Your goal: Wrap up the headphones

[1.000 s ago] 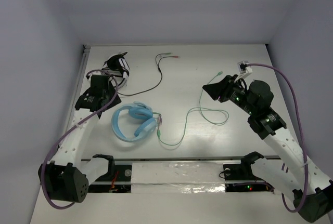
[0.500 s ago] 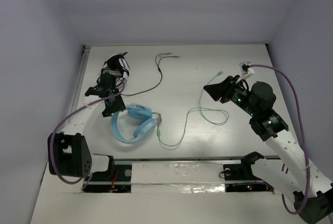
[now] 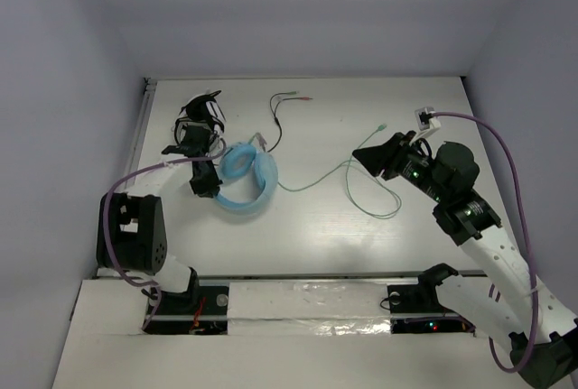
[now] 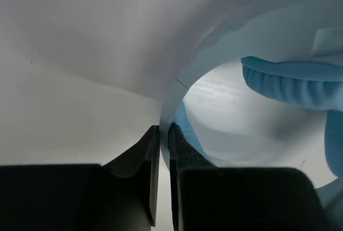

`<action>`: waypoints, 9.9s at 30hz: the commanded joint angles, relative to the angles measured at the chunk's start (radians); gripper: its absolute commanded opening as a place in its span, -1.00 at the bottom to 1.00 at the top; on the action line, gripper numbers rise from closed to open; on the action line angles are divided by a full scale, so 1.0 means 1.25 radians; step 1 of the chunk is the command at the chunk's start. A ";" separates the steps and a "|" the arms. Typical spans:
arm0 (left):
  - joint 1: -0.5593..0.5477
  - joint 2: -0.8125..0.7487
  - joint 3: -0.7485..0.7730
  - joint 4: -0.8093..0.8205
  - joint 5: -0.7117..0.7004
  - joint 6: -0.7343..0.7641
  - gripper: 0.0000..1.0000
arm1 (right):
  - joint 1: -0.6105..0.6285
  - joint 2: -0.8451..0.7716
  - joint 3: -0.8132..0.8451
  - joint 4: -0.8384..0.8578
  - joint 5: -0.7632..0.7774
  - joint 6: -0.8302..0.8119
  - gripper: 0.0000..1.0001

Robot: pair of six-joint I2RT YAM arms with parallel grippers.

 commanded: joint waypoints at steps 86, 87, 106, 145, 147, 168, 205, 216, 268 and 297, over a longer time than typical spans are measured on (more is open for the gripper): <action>-0.247 -0.009 -0.223 0.440 -0.301 -0.287 -1.00 | 0.040 0.028 -0.003 0.062 0.021 -0.002 -0.52; -0.247 -0.021 -0.224 0.441 -0.299 -0.278 -1.00 | 0.040 0.023 -0.005 0.085 0.016 -0.008 -0.58; -0.247 -0.300 0.274 0.110 -0.080 -0.012 -1.00 | 0.040 0.053 -0.036 0.185 -0.153 -0.059 -0.55; -0.031 -0.053 1.036 0.004 0.434 0.002 -1.00 | 0.040 0.432 -0.111 0.496 -0.116 -0.156 0.50; -0.031 -0.057 1.023 0.017 0.448 -0.014 -1.00 | 0.040 0.472 -0.111 0.530 -0.124 -0.143 0.50; -0.015 -0.123 0.717 0.150 0.362 -0.035 -1.00 | 0.040 0.298 -0.129 0.554 0.013 -0.068 -0.97; -0.160 -0.173 0.337 0.377 -0.026 -0.168 -1.00 | 0.374 0.402 0.113 -0.095 0.434 -0.024 -1.00; -0.350 -0.171 0.149 0.393 -0.255 -0.111 -1.00 | 0.483 0.281 0.265 -0.380 0.533 -0.099 -1.00; -0.426 -0.284 0.188 0.294 0.352 0.171 -1.00 | 0.344 0.182 0.239 -0.244 0.614 -0.256 -0.51; -0.234 -0.220 0.517 0.258 0.529 0.037 -1.00 | 0.042 0.178 -0.124 0.377 0.082 -0.163 0.81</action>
